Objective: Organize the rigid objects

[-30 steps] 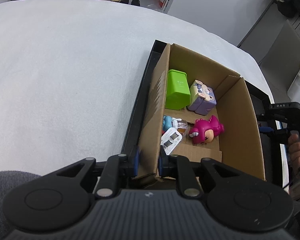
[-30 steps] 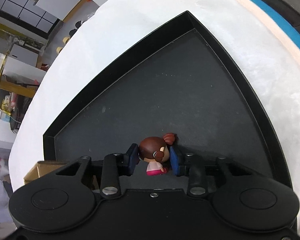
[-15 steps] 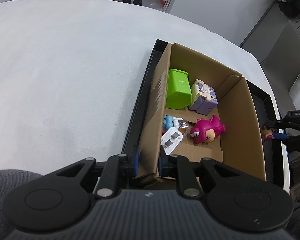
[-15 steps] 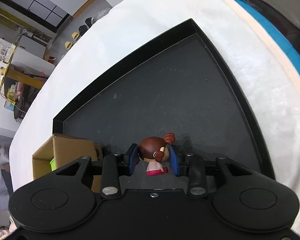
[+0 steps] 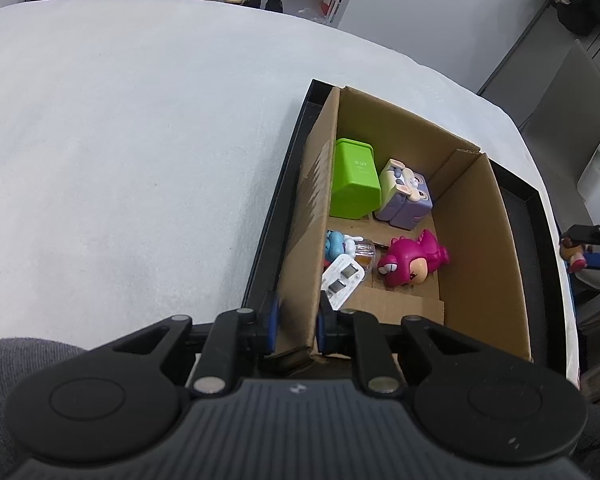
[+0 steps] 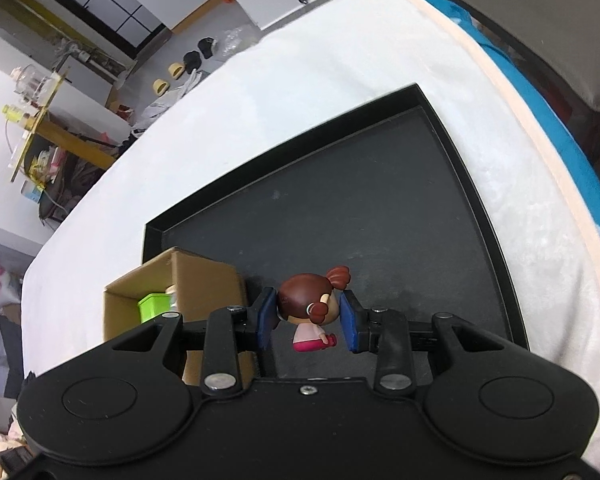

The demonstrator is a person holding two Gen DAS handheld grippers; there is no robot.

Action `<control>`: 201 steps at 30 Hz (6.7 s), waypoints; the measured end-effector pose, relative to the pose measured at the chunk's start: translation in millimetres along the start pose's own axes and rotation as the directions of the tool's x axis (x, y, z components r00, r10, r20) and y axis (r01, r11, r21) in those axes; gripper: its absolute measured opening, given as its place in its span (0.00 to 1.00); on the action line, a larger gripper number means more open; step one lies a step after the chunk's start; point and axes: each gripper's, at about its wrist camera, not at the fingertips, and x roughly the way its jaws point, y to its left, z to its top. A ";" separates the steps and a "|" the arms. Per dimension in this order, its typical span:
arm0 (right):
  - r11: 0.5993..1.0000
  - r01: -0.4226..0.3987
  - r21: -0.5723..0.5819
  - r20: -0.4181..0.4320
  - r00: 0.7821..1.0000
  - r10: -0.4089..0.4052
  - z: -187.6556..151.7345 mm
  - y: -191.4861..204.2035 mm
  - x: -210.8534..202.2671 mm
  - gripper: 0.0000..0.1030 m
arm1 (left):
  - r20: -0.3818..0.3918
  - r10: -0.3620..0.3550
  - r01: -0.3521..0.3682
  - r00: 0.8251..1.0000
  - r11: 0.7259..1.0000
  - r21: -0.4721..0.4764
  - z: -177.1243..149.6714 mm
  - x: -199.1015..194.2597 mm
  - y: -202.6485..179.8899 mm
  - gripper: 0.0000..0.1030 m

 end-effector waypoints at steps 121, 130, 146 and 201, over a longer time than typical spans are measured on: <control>0.941 0.085 -0.327 -0.024 0.995 -0.098 -72.1 143.7 -17.2 0.82 | -0.005 -0.046 0.046 0.999 0.999 0.014 39.1 -49.9 -17.9 0.57; 0.951 0.099 -0.294 0.067 0.994 -0.083 -68.8 122.5 -54.4 1.00 | 0.036 -0.043 0.040 0.998 0.995 0.087 47.7 -86.5 -39.0 0.74; 0.928 0.169 -0.332 0.215 0.971 -0.100 -95.5 121.9 -116.3 1.00 | 0.124 -0.060 0.039 0.990 0.985 0.168 37.0 -151.6 -68.0 0.85; 0.921 0.217 -0.324 0.416 0.907 -0.067 -174.8 116.0 -201.3 1.00 | 0.301 -0.108 0.013 0.947 0.953 0.302 -33.2 -256.7 -75.6 0.96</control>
